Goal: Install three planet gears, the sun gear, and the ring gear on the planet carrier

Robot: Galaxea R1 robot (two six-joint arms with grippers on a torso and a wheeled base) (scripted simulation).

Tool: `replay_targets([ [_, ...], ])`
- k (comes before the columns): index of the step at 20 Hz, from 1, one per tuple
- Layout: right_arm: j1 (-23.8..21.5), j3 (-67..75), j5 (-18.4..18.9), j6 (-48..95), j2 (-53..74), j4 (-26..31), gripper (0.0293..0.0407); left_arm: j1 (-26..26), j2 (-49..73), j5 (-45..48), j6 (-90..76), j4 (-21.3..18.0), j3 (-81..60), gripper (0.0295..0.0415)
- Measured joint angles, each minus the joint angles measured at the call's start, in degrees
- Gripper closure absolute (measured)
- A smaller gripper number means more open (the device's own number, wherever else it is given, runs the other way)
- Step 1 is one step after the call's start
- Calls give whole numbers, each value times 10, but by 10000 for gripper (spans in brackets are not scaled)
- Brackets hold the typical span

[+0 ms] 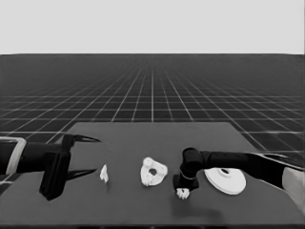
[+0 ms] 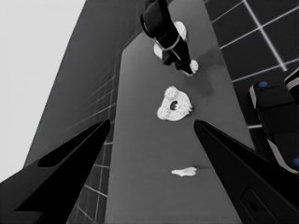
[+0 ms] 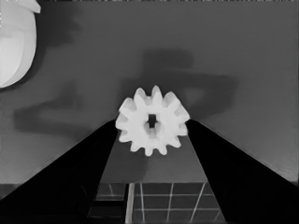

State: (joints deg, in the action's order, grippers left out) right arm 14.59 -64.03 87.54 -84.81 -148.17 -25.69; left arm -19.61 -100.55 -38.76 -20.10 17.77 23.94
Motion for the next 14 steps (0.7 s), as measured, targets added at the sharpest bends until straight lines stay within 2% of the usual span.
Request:
replay_targets([
  [6, 0, 0, 0, 0, 0, 0, 390, 0, 0, 0, 0, 0, 0, 326],
  [7, -45, 41, 18, -27, 10, 50, 390, 0, 0, 0, 0, 0, 0, 326],
  [9, -107, 68, 25, -47, 15, 107, 390, 0, 0, 0, 0, 0, 0, 326],
  [11, -129, 73, 25, -51, 16, 128, 390, 0, 0, 0, 0, 0, 0, 326],
  [14, -138, 74, 25, -52, 16, 137, 390, 0, 0, 0, 0, 0, 0, 326],
])
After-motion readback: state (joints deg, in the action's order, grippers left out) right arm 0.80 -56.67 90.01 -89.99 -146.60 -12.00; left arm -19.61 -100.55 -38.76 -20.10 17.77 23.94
